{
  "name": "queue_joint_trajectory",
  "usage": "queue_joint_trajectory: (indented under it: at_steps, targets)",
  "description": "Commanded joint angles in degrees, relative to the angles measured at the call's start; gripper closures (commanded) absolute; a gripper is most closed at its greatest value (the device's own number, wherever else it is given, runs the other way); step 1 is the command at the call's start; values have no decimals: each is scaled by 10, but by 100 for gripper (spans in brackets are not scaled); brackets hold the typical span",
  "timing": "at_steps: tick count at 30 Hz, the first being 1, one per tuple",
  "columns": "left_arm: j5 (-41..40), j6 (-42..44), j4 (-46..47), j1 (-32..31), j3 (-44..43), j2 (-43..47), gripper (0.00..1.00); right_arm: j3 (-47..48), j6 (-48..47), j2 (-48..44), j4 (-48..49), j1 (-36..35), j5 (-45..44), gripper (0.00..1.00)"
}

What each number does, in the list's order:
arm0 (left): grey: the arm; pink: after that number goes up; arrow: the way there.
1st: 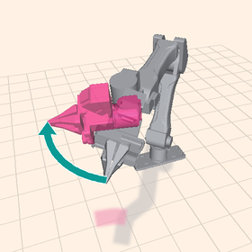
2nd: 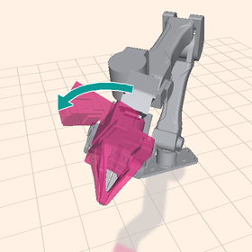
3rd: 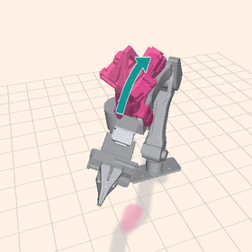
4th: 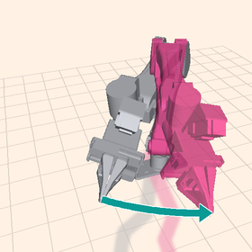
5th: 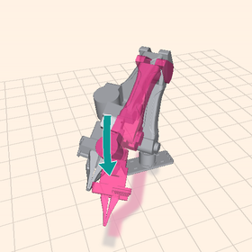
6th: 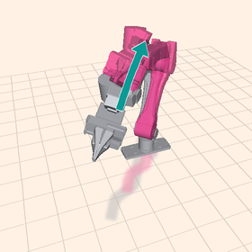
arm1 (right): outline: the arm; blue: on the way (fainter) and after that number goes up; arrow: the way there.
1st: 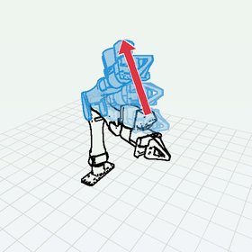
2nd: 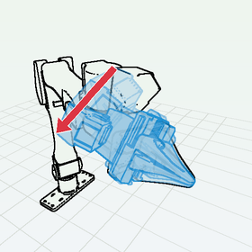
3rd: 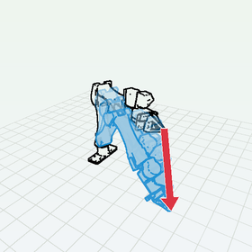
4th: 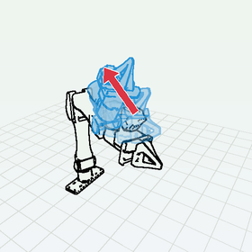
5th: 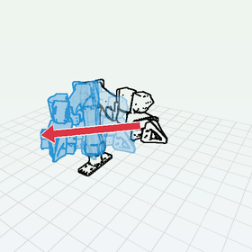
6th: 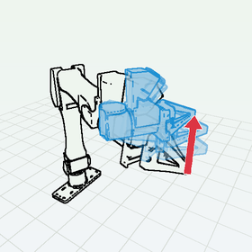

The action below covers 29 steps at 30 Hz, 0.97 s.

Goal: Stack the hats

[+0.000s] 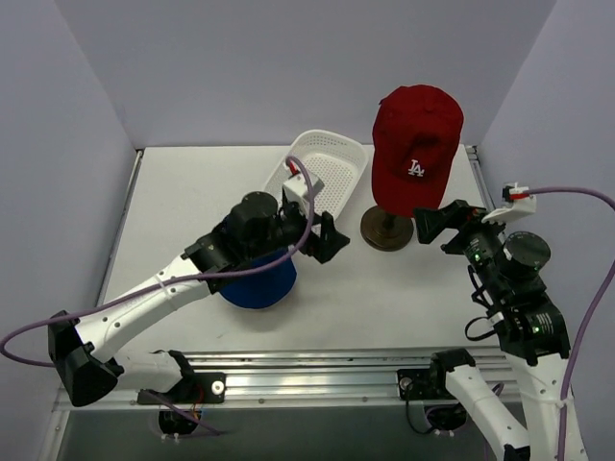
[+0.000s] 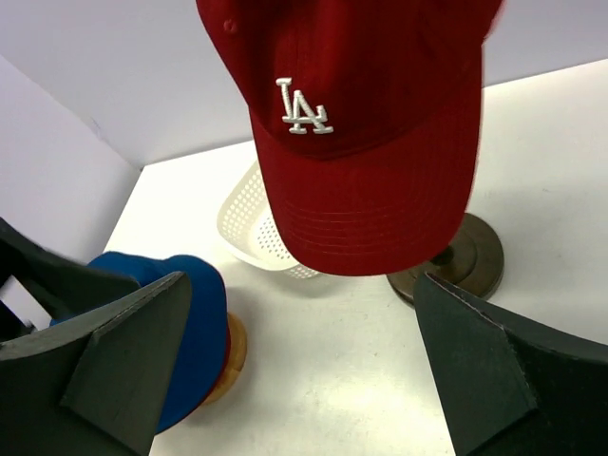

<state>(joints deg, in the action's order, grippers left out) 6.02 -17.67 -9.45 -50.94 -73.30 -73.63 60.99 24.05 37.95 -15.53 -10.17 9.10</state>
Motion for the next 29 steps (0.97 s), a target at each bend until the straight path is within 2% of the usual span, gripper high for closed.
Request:
queue_joint_trajectory:
  at_steps: [1, 4, 9, 12, 29]
  targets:
    - [-43, 47, 32, -50, 45, 51, 6, -11, 5, -38, 0, -5, -41, 0]
    - [-90, 61, 61, -98, 101, 105, 6, -32, -4, -68, -5, -18, -50, 0]
    - [-95, 52, 124, -105, 176, 194, 6, -59, -18, -110, -11, -25, -58, 0]
    - [-108, 55, 138, -109, 192, 230, 6, -61, -21, -125, -24, -29, -80, 0]
    - [-137, 67, 145, -112, 216, 277, 6, -61, -16, -131, -34, -31, -70, 0]
